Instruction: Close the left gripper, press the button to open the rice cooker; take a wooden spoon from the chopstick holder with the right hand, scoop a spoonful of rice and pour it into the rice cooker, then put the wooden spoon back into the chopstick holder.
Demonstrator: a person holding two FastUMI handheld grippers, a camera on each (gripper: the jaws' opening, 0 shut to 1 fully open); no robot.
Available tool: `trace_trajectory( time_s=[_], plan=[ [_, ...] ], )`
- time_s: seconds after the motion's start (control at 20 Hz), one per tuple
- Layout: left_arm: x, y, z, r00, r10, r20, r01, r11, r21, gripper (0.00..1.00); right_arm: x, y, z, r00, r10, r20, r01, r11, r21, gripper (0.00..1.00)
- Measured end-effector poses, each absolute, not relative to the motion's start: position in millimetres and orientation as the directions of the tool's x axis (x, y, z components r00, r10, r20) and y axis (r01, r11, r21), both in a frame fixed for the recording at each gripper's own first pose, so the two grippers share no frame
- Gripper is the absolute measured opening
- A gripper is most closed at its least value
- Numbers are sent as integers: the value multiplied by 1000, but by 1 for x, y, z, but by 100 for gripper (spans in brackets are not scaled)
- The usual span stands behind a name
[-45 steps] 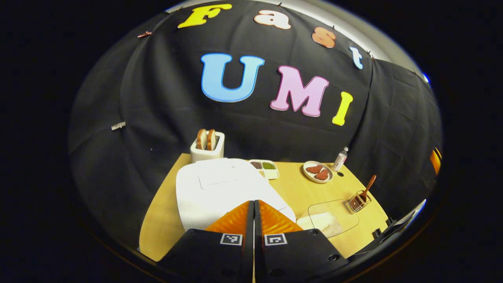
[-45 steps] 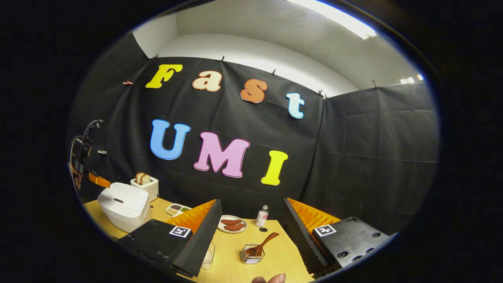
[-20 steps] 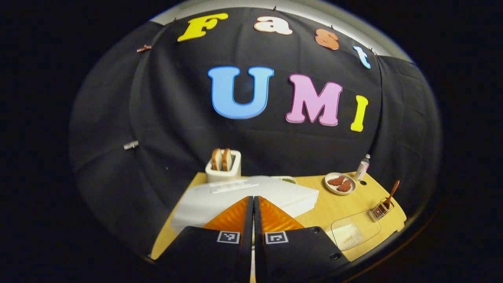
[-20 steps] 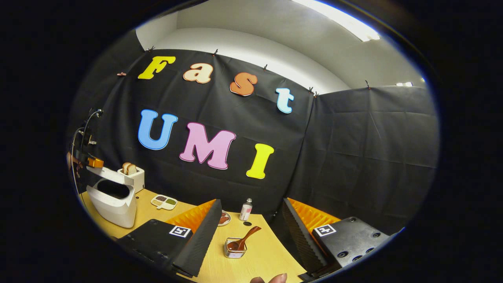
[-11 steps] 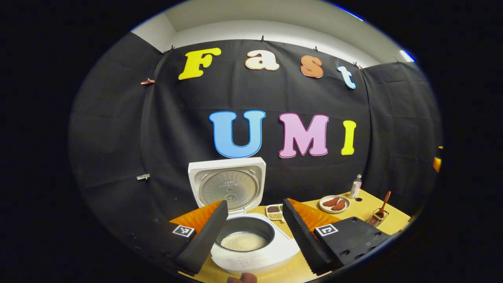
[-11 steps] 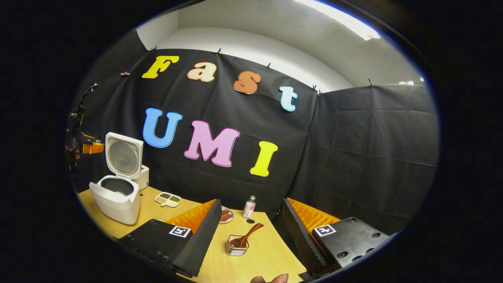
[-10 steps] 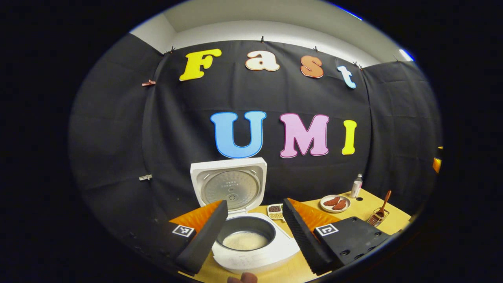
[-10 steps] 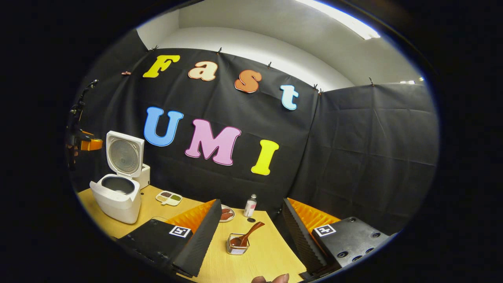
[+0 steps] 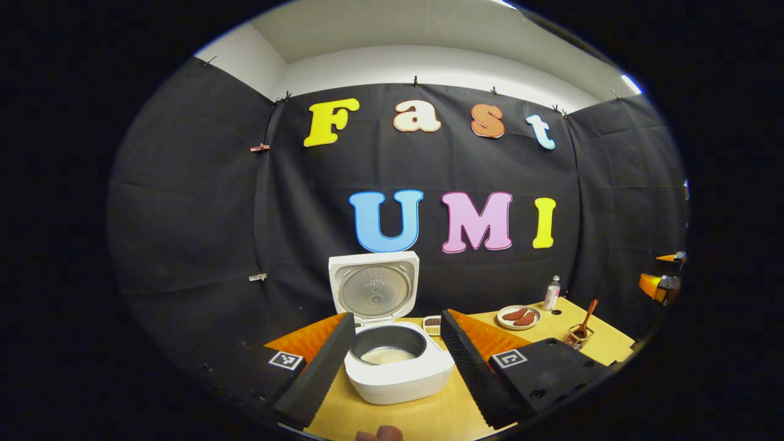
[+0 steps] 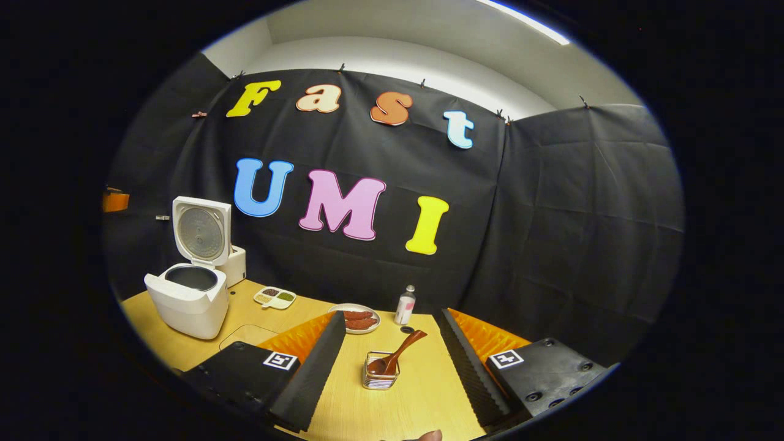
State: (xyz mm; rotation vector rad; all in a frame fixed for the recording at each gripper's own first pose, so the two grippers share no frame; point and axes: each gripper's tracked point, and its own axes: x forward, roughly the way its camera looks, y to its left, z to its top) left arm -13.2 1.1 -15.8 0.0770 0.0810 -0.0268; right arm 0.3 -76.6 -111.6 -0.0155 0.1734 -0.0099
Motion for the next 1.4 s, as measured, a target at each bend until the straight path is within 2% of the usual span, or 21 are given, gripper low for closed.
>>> trace_trajectory(
  time_s=[0.2, 0.45, 0.95, 1.05, 1.1, 1.3, 1.4],
  plan=[
    [-36, 2, -27, 993, 50, -110, -47, 998, 30, 96, 16, -91, -146, 976, 29, -217, -19, 999, 48, 98],
    [-53, -4, -27, 983, 141, -117, -137, 990, 39, 98, 43, -105, -194, 951, 138, -277, -103, 985, 137, 98],
    [-86, -49, -25, 957, 258, -134, -252, 966, 59, 97, 107, -107, -326, 841, 311, -442, -187, 935, 300, 96],
    [-96, -56, -26, 949, 283, -142, -278, 959, 57, 98, 127, -106, -346, 824, 316, -470, -172, 930, 325, 89],
    [-100, -58, -26, 944, 296, -143, -291, 955, 59, 98, 137, -105, -355, 816, 324, -478, -162, 923, 349, 83],
    [-119, -58, -30, 924, 345, -164, -339, 938, 65, 98, 164, -99, -391, 769, 346, -538, -127, 907, 401, 81],
    [-128, -56, -32, 913, 369, -171, -364, 929, 65, 98, 178, -101, -398, 769, 340, -541, -115, 907, 406, 72]
  ],
)
